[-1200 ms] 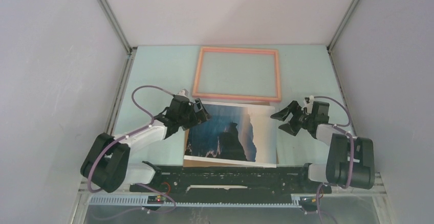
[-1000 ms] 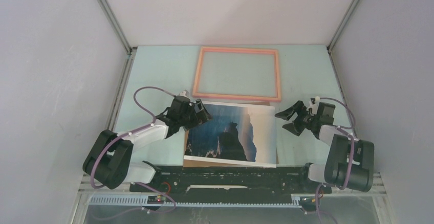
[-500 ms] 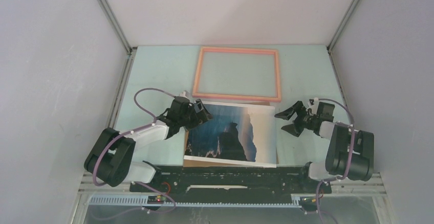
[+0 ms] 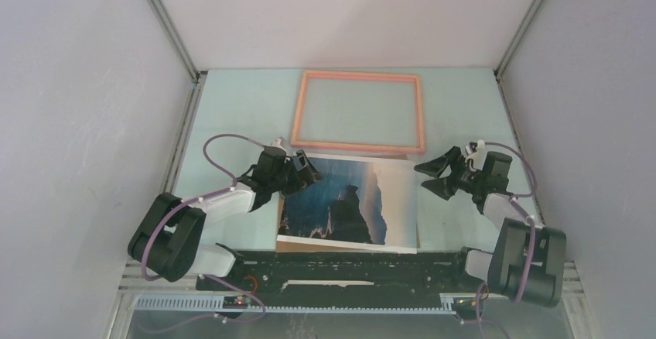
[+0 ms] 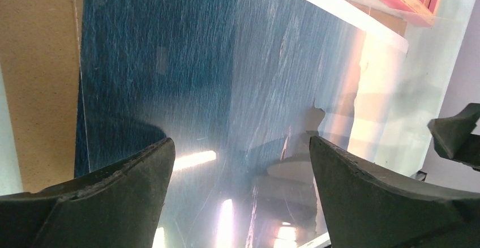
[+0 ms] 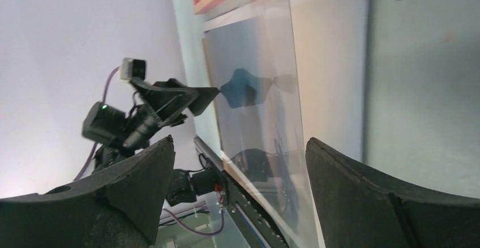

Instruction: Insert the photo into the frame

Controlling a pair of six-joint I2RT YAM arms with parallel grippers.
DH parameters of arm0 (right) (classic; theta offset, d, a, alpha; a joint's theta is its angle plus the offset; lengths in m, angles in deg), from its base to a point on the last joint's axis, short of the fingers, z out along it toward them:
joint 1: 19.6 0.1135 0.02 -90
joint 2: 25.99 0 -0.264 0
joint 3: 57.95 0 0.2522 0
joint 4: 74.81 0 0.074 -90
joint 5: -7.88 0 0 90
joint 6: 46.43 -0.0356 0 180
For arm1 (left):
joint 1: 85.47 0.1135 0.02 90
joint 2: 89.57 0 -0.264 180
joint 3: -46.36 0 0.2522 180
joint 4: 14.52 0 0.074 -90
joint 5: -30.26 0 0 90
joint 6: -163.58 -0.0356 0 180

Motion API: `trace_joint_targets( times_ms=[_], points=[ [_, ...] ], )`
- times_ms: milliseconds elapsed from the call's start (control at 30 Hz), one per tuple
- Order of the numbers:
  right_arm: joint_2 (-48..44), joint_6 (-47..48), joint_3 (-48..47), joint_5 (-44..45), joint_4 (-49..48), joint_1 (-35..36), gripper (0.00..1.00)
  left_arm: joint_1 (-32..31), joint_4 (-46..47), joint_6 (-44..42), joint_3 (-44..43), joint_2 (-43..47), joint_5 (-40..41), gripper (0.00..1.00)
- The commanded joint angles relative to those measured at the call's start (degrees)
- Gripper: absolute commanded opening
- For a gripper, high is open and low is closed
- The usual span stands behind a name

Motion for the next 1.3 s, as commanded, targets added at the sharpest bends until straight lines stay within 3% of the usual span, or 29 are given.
trace_joint_targets(
  times_ms=[0,300,433,633,867,1033,1167,1267],
  points=[
    [-5.8,-6.8,1.5,-5.0,-2.2,1.0,0.92,0.2,-0.7,0.5,1.9,-0.9,-0.4,1.0],
    [-13.8,-13.8,2.7,-4.2,-0.7,4.0,0.88,0.2,0.0,0.8,2.4,1.0,-1.7,1.0],
    [-16.8,-11.4,2.4,-0.2,2.9,5.7,0.8,0.2,0.1,0.7,2.2,1.8,-2.3,1.0],
    [-15.5,-4.9,1.7,11.9,5.2,13.1,0.57,-0.3,-0.1,-0.5,1.4,3.9,-2.8,1.0],
    [-13.1,-5.0,1.4,17.7,0.4,18.4,0.31,-1.4,-3.2,-2.9,-0.7,7.1,-1.8,1.0],
    [-11.8,-2.4,0.7,17.8,-3.3,18.4,0.02,-1.6,-6.3,-4.5,-2.6,11.0,0.1,1.0],
    [-10.0,3.2,-1.3,10.1,-6.2,18.5,0.0,-1.6,-9.6,-6.4,-3.9,17.1,3.3,1.0],
    [-11.0,6.6,-2.2,10.0,-4.7,18.3,0.0,-1.4,-11.0,-6.5,-3.6,20.5,6.8,1.0]
  ],
)
